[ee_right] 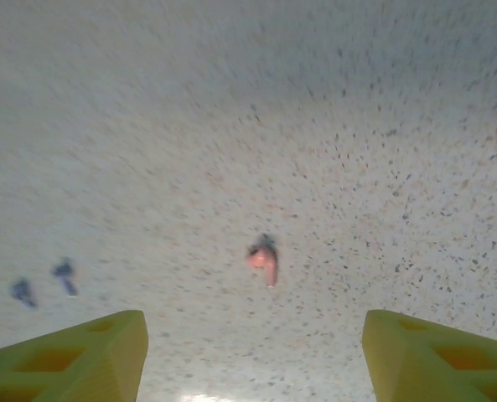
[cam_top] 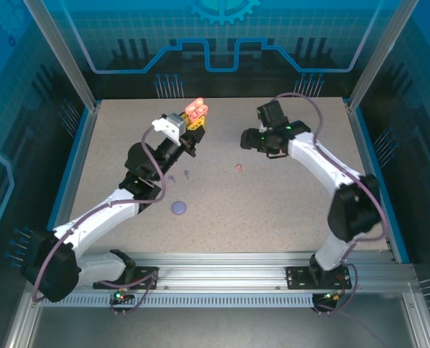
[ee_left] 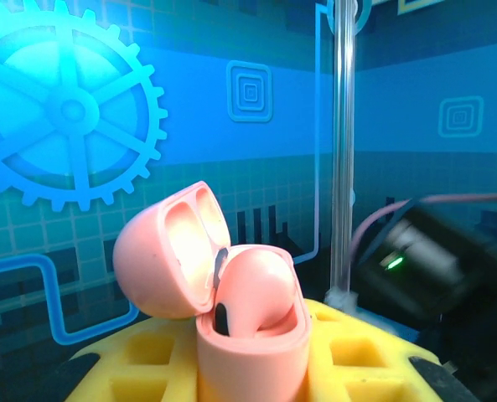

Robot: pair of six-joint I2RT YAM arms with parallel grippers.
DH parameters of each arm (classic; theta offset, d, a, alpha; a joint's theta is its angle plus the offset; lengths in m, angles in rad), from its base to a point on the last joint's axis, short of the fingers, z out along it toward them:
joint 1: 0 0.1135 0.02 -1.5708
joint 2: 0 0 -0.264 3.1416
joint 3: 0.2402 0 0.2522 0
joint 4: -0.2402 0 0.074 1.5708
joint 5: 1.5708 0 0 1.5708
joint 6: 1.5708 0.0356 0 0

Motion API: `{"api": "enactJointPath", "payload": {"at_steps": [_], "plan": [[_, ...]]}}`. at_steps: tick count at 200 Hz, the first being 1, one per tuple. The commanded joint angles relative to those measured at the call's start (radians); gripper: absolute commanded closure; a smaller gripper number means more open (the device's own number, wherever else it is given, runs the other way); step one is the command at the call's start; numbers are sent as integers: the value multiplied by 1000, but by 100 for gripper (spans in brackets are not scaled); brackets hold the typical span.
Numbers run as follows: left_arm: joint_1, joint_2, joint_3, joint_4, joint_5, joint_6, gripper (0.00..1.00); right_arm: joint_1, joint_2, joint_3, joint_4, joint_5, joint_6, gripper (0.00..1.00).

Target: Insert the wireless bluetooth earbuds into the charging case

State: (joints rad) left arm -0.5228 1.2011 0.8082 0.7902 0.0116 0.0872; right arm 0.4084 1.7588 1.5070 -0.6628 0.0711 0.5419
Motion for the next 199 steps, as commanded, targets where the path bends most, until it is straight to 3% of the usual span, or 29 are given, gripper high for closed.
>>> {"api": "enactJointPath", "payload": {"at_steps": [1,75,199], "plan": [[-6,-48,-18,14,-24,25,100,35,115,119,-150,-3,-197,32],[-5,-75,-30,6,-22,11,100,93,443,390,-292,41,-400,38],[-5,-58,-17,2,-15,3,100,96,562,427,-316,60,-455,46]]}}
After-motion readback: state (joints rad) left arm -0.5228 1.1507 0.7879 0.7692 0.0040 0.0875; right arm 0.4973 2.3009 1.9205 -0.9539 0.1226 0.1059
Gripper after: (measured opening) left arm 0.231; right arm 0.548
